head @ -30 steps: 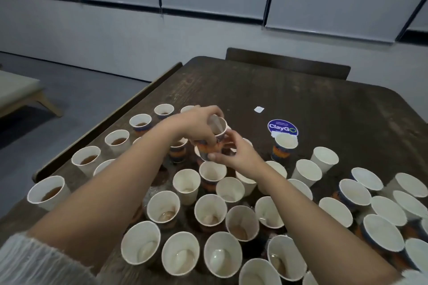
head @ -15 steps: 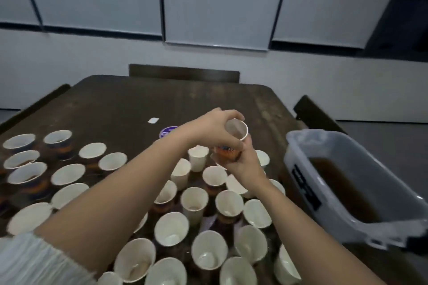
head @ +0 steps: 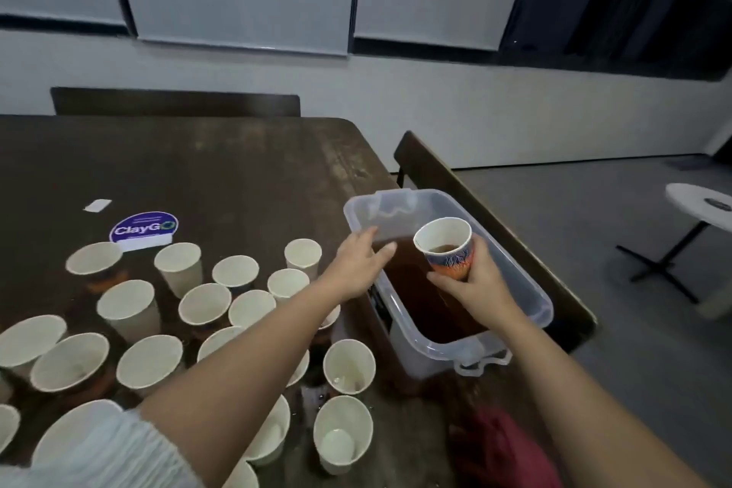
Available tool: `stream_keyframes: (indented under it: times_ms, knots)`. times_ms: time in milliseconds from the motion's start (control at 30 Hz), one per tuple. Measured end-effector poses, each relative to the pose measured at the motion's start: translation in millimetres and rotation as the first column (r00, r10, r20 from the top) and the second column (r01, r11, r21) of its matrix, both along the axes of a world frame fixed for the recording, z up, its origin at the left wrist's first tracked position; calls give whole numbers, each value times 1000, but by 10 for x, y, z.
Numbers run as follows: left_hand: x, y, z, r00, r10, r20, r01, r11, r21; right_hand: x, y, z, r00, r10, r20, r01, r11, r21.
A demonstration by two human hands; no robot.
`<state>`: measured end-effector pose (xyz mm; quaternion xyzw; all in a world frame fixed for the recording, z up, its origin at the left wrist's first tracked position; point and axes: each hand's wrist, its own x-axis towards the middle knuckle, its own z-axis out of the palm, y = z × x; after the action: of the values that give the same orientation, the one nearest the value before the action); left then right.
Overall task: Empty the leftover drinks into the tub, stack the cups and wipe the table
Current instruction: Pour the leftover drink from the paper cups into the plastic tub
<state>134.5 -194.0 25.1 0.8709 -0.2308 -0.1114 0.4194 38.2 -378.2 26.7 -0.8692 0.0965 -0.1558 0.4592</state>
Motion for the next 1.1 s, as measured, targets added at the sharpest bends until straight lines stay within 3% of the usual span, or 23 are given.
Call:
stream_keyframes:
  times_ms: [100,167,500,1100]
  knots:
    - [-26,-38,-255,998,-25,62,10,974,225,-16,-153,-69,996,18,-89,-22,999,-45]
    - [-43,-30,-357,992,-40,123,5,963,269,-4,-232,-80,993,35,-110,-44,996,-77]
    - [-62,-23,-511,991,20,131,-40,987,156,43,-348,-162,989,37,-146,-61,985,-161]
    - [-95,-41,-513,990,42,132,-62,986,153,51,-302,-200,986,-13,-168,-59,908,-415]
